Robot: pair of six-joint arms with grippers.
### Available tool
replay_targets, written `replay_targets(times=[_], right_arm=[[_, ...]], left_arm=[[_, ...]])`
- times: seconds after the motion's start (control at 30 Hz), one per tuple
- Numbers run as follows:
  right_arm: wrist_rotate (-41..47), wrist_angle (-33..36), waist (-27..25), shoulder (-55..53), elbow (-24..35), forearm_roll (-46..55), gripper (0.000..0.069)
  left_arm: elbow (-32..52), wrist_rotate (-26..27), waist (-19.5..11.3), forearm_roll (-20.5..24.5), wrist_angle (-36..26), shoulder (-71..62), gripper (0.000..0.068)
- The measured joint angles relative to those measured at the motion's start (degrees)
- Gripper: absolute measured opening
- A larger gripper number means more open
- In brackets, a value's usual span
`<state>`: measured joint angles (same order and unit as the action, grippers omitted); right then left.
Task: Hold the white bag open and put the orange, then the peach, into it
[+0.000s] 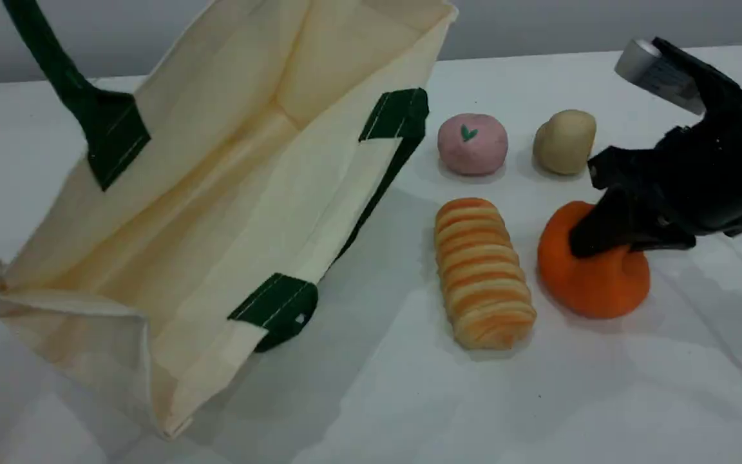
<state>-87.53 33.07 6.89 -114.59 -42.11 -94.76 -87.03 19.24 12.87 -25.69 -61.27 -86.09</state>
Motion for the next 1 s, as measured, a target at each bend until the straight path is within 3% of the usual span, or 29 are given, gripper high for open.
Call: replay_targets(times=[0.6,0.77,1.0], right_arm=[[0.58,6.3,-0.05,18.63,0.0,0.85,0.0044],[1.13,15.7,0.01,21.21,0.0,0.3,0.0044],[1.58,21.35,3.73,21.16,-0.07,-3.35,0.0044]], left_arm=[[0.0,0.45,0.0,0.34,0.0,0.0,0.0048],[0.0,0.45,0.0,0.34,0.05,0.0,0.0048],[0.0,0.45,0.0,0.34,0.05,0.0,0.0048]])
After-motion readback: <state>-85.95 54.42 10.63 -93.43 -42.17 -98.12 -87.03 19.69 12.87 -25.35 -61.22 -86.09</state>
